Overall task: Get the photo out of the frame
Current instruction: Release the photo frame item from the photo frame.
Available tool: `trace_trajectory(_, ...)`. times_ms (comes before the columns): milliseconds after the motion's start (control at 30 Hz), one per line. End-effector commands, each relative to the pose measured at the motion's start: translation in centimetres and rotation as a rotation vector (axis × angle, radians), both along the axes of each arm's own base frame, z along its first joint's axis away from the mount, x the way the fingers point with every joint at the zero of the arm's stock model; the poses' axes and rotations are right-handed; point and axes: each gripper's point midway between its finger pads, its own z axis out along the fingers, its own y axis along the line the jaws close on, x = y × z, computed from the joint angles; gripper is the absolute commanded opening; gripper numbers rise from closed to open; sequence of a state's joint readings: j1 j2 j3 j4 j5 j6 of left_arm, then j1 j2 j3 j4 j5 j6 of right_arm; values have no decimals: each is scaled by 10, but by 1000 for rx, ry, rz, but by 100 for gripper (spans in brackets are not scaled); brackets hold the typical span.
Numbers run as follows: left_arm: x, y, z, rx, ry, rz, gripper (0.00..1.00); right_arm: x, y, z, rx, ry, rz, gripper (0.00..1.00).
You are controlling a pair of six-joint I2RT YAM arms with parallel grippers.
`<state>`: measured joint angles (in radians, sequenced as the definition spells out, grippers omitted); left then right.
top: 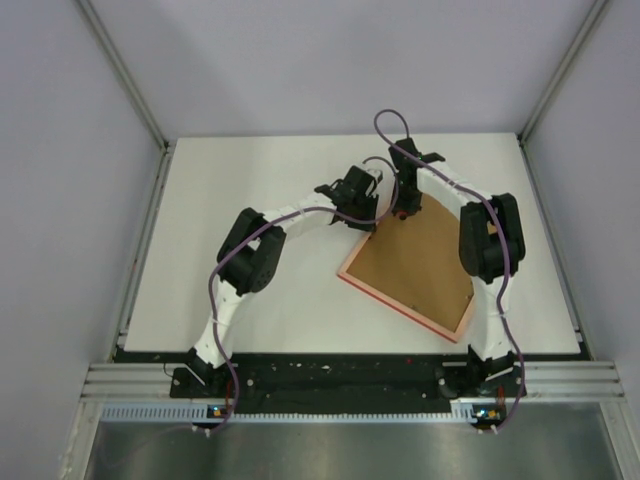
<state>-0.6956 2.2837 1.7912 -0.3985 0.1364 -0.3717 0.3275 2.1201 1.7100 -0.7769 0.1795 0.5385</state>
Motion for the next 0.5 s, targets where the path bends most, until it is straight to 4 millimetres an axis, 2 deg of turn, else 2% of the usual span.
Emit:
trace_trajectory(0,-75,49,-10,169,272,-15,0,72,-98,78,-303,-371,-303,0)
trace_trajectory(133,-76,49,-10,166,276,-16,0,76,-107,87,-360,-387,-302,0)
trace_trajectory(367,-76,49,-10,165,280,-14,0,77,-111,83,-397,-377,-281,0)
trace_trajectory(467,-77,49,-9,162,281,-12,0,79,-113,70,-250,-324,-305,0)
